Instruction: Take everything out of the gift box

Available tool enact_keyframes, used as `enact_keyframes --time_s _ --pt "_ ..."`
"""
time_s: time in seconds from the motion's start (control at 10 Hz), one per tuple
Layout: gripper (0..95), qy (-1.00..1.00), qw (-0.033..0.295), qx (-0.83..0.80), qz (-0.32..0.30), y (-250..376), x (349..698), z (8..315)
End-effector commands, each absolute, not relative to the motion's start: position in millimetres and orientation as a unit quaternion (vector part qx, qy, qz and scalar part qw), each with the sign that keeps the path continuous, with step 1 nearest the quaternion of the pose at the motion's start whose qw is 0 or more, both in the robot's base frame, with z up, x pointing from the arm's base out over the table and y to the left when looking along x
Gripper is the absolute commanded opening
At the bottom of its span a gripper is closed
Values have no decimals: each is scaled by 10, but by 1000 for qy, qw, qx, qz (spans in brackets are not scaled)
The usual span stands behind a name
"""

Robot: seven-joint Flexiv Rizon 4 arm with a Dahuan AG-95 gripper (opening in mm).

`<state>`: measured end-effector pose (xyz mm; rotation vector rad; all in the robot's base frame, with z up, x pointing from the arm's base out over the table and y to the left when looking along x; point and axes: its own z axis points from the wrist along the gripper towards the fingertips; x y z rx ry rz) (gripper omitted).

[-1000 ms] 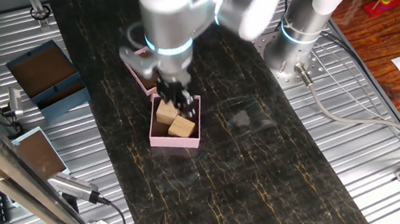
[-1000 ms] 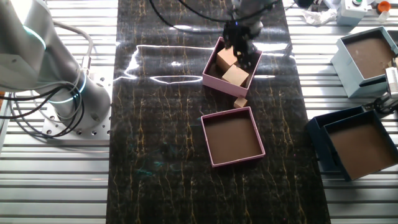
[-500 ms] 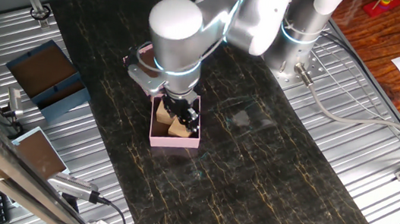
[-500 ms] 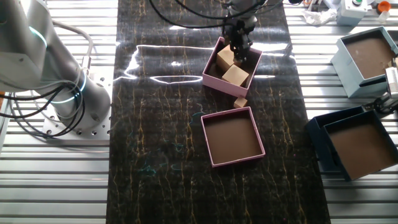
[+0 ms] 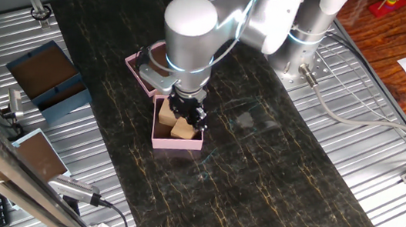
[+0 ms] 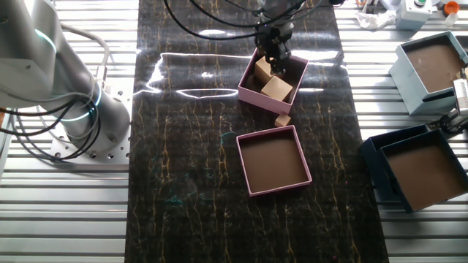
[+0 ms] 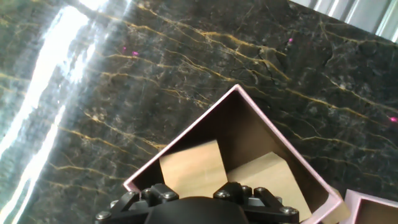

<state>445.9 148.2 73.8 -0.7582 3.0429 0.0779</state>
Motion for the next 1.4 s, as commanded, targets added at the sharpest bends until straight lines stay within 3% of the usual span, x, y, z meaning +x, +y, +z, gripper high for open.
enact_keyframes --time_s 0.1,0.8,0.9,1.4 --pt "570 971 3 -236 23 1529 4465 712" --pt "570 968 23 -247 17 1540 4494 627" --pt "760 968 26 -251 16 1540 4496 623" --pt "760 966 35 -257 14 1539 4523 586"
